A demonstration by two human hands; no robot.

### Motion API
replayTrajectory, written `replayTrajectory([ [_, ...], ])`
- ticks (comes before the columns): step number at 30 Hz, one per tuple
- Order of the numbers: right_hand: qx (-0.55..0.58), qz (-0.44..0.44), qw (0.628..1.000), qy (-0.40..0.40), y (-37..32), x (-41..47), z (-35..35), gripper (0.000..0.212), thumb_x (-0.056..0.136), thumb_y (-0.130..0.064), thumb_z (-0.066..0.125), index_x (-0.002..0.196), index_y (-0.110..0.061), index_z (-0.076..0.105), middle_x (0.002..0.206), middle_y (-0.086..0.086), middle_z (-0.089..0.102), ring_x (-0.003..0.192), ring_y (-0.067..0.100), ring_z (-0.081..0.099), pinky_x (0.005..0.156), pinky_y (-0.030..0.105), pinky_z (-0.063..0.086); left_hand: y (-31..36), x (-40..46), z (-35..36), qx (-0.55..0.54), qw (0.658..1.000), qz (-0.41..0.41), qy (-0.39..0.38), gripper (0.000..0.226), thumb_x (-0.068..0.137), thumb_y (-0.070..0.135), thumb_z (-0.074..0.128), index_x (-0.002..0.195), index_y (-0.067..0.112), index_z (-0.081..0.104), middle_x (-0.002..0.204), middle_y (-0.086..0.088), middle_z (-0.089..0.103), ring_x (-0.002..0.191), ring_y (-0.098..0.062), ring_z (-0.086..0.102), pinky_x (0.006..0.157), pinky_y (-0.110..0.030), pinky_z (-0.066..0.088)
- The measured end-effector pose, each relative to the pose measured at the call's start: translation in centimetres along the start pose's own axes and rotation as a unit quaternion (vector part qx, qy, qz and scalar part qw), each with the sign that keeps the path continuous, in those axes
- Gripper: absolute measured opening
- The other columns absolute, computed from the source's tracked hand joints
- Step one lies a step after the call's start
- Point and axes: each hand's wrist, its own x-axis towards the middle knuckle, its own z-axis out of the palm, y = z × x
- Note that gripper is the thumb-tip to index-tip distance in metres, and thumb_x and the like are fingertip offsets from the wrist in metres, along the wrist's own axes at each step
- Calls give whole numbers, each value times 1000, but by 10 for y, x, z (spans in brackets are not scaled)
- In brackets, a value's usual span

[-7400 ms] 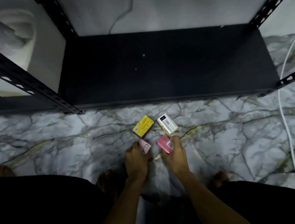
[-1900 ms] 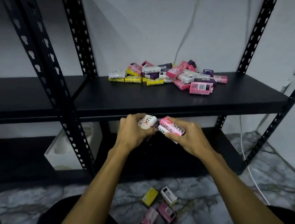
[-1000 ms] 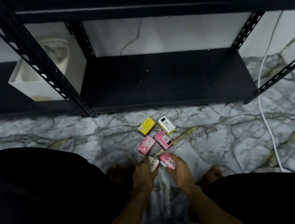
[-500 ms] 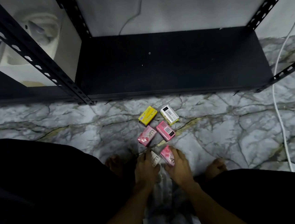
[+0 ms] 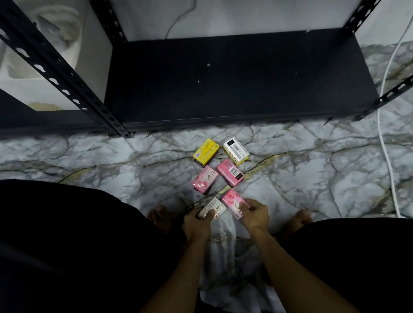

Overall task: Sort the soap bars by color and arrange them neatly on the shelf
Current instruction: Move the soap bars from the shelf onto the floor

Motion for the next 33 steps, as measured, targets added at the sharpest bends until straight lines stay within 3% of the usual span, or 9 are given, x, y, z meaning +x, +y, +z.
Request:
replayTrajectory([
  [8,20,-2,1000,-3,-6,8,2,12,86,-6,73,95,3,74,87,14,72,85,27,67,85,36,54,4,7,1,-13,1000,7,7,39,80,36,81,113,15,76,108,-14,74,105,-32,69,85,-33,54],
  [12,31,10,999,24,-14,4,-1,19,87,-12,72,101,2,73,97,18,74,95,31,68,87,31,51,15,4,-8,3,1000,6,5,45,82,41,79,120,19,72,117,-11,72,113,-31,65,89,-30,49],
  [15,53,8,998,34,-36,-2,-7,25,87,-17,73,106,-2,71,99,18,72,97,33,68,90,38,54,34,0,-20,12,999,46,13,35,79,37,81,108,19,75,106,-6,75,107,-25,68,85,-26,49],
  [17,67,-35,996,49,-60,-7,-15,23,87,-15,73,104,-1,71,97,19,71,94,34,68,85,36,53,49,-3,-30,0,996,81,29,31,75,30,83,100,16,75,96,-8,75,98,-26,71,82,-31,54],
  [19,90,-82,990,65,-88,-12,-24,16,86,-8,71,99,1,71,92,20,71,90,36,68,79,34,50,68,-8,-43,-3,991,123,52,37,74,28,84,106,14,74,98,-13,74,94,-28,70,81,-35,55],
  [23,140,-160,975,57,-160,-34,-48,19,91,-11,67,109,-7,68,104,16,69,79,20,63,67,19,48,128,-32,-77,-39,976,212,44,37,77,37,81,111,26,70,97,-5,71,94,-22,68,74,-21,49],
  [26,157,-260,950,66,-216,-59,-72,22,93,-20,67,114,-15,66,110,9,66,79,14,61,71,21,52,182,-61,-107,-63,949,303,55,38,82,39,78,116,24,70,109,2,65,103,-13,62,80,-16,44],
  [29,181,-351,916,75,-275,-91,-100,25,93,-19,67,118,-13,67,110,4,64,84,7,59,69,8,47,236,-97,-145,-77,906,408,82,38,83,44,76,117,30,69,114,12,61,103,-4,59,84,-12,43],
  [33,183,-443,875,74,-347,-127,-135,29,93,-23,68,121,-18,65,112,-4,63,92,9,60,75,12,48,304,-135,-198,-74,848,515,103,40,84,46,74,120,30,68,120,11,61,111,-6,58,96,-26,49],
])
